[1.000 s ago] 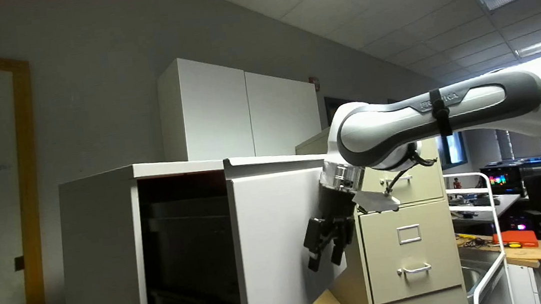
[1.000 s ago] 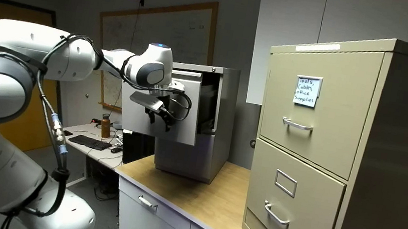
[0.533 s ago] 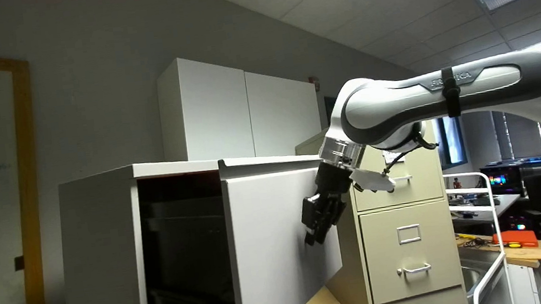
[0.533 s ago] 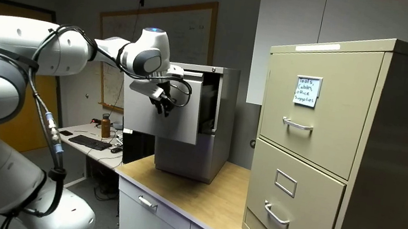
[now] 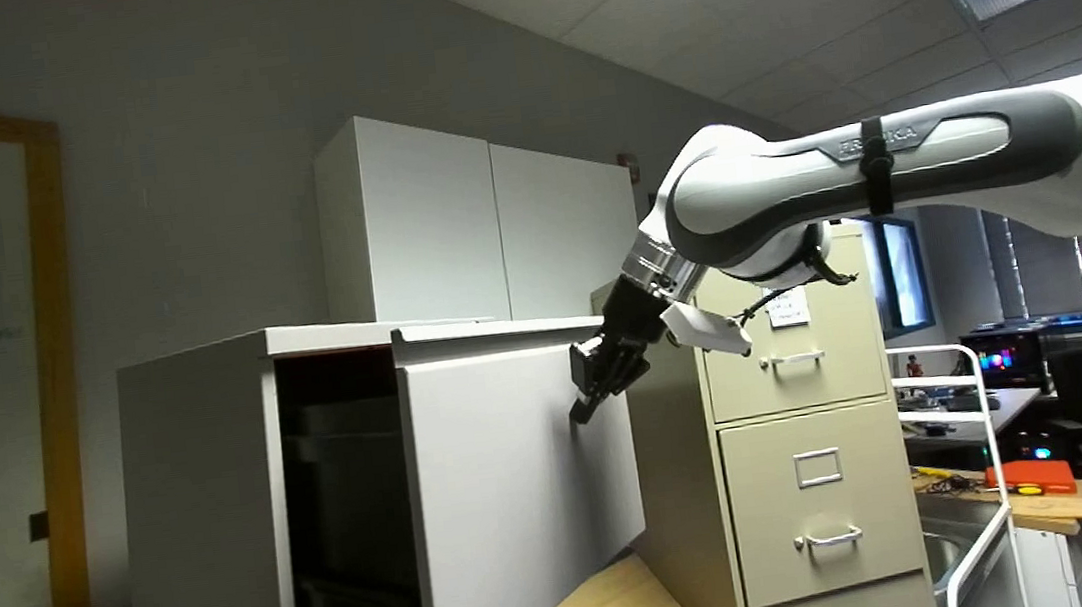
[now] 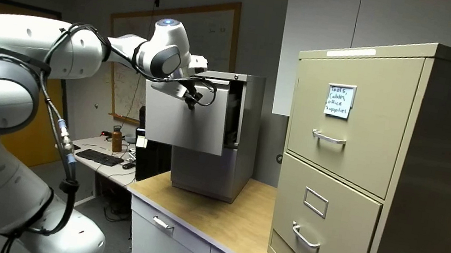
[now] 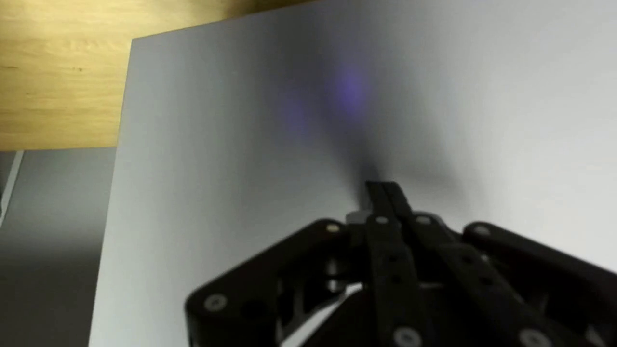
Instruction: Close the top drawer
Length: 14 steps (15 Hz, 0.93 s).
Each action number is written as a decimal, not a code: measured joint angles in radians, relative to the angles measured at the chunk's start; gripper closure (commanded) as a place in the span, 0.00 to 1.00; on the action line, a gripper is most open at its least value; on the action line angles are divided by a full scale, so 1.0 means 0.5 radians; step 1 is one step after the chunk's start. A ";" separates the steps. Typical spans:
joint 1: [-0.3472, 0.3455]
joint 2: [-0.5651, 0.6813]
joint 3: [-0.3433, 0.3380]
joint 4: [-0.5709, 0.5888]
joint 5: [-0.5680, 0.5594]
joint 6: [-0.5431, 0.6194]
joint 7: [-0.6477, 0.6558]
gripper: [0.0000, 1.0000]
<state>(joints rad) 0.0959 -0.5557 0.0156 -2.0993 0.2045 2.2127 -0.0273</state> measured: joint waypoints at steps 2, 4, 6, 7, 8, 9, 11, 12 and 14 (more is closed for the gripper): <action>0.005 0.088 -0.004 0.074 0.027 0.090 -0.002 1.00; 0.017 0.206 -0.012 0.175 0.058 0.150 -0.007 1.00; 0.029 0.346 -0.018 0.298 0.086 0.178 -0.015 1.00; 0.034 0.420 -0.018 0.366 0.098 0.184 -0.017 1.00; 0.038 0.498 -0.018 0.441 0.111 0.185 -0.017 1.00; 0.042 0.582 -0.017 0.524 0.120 0.185 -0.017 1.00; 0.046 0.743 -0.012 0.690 0.126 0.180 -0.017 1.00; 0.048 0.820 -0.007 0.774 0.126 0.178 -0.017 1.00; 0.051 0.963 0.009 0.943 0.126 0.171 -0.017 1.00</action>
<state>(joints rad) 0.1215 -0.0740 0.0200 -1.6278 0.2674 2.2983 -0.0361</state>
